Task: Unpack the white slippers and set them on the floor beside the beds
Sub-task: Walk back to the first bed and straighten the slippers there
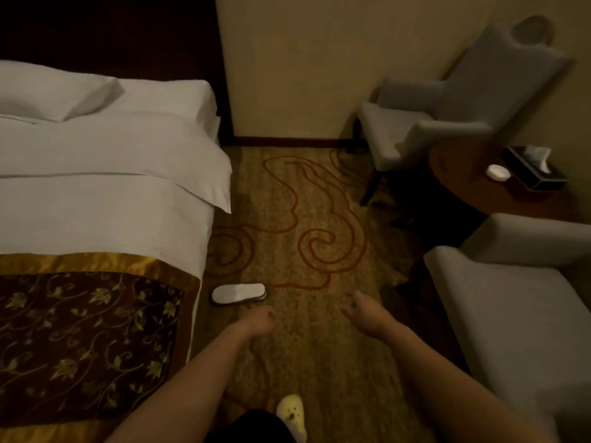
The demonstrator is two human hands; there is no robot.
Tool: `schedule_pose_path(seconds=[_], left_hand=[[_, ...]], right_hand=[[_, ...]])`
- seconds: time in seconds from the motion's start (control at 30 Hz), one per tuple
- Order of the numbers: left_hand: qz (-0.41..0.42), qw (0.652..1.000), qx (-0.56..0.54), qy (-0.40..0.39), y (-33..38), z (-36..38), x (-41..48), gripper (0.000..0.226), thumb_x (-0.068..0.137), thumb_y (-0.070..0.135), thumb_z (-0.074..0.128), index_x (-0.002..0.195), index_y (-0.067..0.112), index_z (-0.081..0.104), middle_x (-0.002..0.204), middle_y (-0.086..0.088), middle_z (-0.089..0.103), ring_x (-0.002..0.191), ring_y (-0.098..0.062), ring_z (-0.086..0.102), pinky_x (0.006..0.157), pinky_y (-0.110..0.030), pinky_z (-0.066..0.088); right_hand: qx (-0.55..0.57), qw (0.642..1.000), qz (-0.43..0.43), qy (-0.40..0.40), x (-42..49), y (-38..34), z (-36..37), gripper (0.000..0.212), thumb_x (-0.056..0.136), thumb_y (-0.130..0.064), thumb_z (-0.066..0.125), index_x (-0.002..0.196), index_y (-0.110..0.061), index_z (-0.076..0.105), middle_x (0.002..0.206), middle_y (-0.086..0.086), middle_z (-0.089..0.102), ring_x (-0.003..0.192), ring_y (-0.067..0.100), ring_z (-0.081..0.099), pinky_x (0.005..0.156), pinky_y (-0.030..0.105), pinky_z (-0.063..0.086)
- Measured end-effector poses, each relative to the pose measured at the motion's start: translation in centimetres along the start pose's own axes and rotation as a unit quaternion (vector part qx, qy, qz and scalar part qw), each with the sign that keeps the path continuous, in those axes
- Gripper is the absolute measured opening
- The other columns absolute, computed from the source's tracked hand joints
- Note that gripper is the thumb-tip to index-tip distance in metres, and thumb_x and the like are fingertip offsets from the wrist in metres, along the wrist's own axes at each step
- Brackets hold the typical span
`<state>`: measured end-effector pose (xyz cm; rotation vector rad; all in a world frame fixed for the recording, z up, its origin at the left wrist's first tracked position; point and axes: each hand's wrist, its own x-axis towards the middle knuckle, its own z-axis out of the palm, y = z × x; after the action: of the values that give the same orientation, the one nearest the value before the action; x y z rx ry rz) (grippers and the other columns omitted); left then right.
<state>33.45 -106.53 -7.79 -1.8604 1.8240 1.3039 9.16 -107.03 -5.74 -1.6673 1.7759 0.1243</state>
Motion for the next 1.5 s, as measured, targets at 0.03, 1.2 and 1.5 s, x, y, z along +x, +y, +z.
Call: schedule_pose_path(seconds=[0.03, 1.2, 1.5], left_hand=[[0.0, 1.0, -0.011, 0.008, 0.7, -1.4, 1.2, 0.029, 0.097, 0.023, 0.04, 0.109, 0.011, 0.063, 0.12, -0.009, 0.061, 0.108, -0.022, 0.057, 0.104, -0.034, 0.041], [-0.4, 0.717, -0.512, 0.25, -5.9, -3.5, 41.5, 0.033, 0.096, 0.024, 0.043, 0.124, 0.011, 0.056, 0.134, -0.012, 0.055, 0.12, -0.024, 0.052, 0.097, -0.027, 0.041], [-0.416, 0.666, -0.545, 0.293, -19.4, 8.8, 60.9, 0.034, 0.095, 0.019, 0.043, 0.124, 0.006, 0.053, 0.127, -0.015, 0.056, 0.113, -0.027, 0.056, 0.086, -0.027, 0.044]], right_hand=[[0.006, 1.0, -0.01, 0.009, 1.7, -0.4, -1.3, 0.049, 0.094, -0.036, 0.044, 0.132, -0.006, 0.039, 0.133, 0.016, 0.049, 0.12, 0.028, 0.049, 0.097, 0.035, 0.041], [-0.297, 0.795, -0.401, -0.345, 64.8, -11.9, 6.5, 0.036, 0.094, -0.029, 0.047, 0.12, -0.003, 0.049, 0.125, 0.018, 0.056, 0.113, 0.028, 0.053, 0.089, 0.027, 0.039], [-0.262, 0.762, -0.456, -0.378, 76.7, -9.7, 31.1, 0.041, 0.095, -0.028, 0.045, 0.131, -0.009, 0.046, 0.137, 0.013, 0.048, 0.123, 0.026, 0.047, 0.103, 0.029, 0.035]])
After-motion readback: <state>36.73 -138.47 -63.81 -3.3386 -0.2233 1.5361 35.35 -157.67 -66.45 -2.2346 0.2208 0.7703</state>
